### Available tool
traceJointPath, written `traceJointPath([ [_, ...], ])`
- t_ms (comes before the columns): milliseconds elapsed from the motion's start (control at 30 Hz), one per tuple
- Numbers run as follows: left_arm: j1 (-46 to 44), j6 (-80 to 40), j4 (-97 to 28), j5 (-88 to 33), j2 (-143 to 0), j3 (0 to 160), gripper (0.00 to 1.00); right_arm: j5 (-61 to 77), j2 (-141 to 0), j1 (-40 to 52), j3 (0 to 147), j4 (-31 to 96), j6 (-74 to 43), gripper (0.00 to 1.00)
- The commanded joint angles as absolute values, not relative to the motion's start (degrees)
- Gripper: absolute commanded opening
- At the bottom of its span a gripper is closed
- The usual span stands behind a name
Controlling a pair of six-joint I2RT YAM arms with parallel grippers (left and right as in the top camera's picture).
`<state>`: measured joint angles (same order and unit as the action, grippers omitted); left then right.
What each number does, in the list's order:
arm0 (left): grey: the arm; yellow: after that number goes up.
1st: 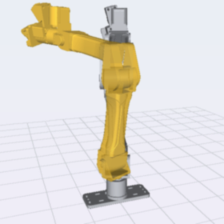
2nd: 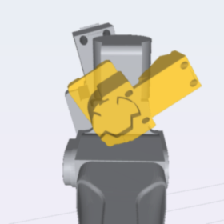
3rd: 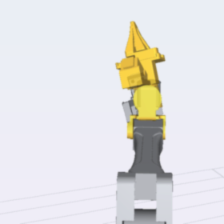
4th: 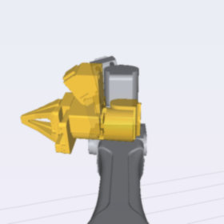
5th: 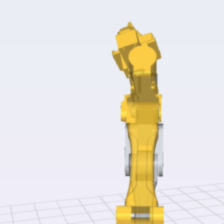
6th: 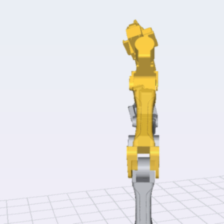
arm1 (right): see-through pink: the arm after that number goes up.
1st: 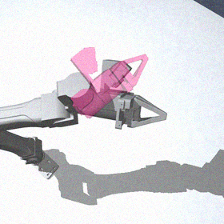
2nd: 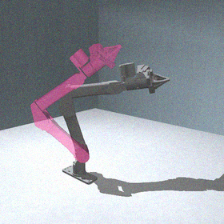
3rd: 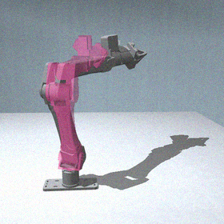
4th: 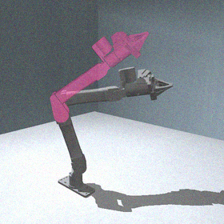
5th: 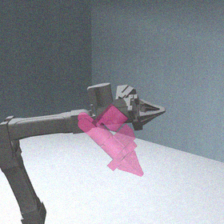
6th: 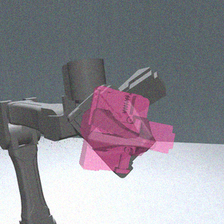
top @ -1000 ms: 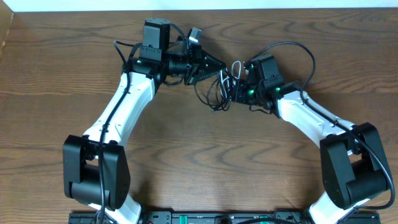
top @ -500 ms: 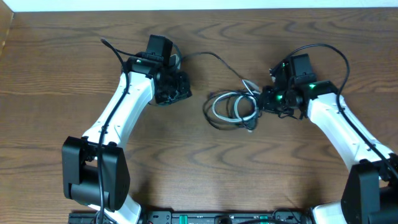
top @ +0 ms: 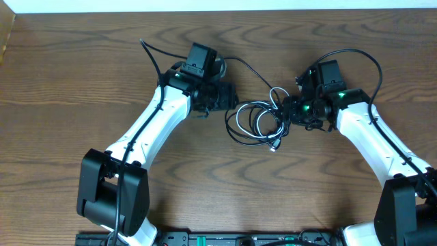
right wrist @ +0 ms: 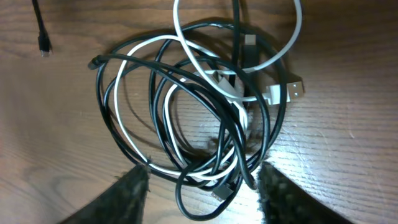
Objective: Untangle cables
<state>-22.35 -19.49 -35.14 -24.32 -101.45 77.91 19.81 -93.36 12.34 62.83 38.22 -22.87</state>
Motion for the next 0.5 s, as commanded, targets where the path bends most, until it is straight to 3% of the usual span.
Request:
traceJointPath([
  [0, -23.3, -20.8, -31.7, -29.4, -100.5, 77.5, 0.64, 20.1, -94.0, 9.0, 63.9, 39.1, -23.5, 0.58],
  [133, -26.8, -21.5, -27.7, -29.4, -102.7, 77.5, 0.64, 20.5, -94.0, 3.6, 65.7, 41.7, -21.5, 0.59],
  [367, -32.2, -35.0, -16.1, -31.1, -111.6, 77.5, 0.63, 20.5, -94.0, -3.6, 65.7, 42.3, -19.0, 0.62],
  [467, -33.4, -39.7, -13.8, -31.1, -115.6, 77.5, 0.53, 20.5, -94.0, -4.1, 65.7, 42.8, -18.1, 0.62],
])
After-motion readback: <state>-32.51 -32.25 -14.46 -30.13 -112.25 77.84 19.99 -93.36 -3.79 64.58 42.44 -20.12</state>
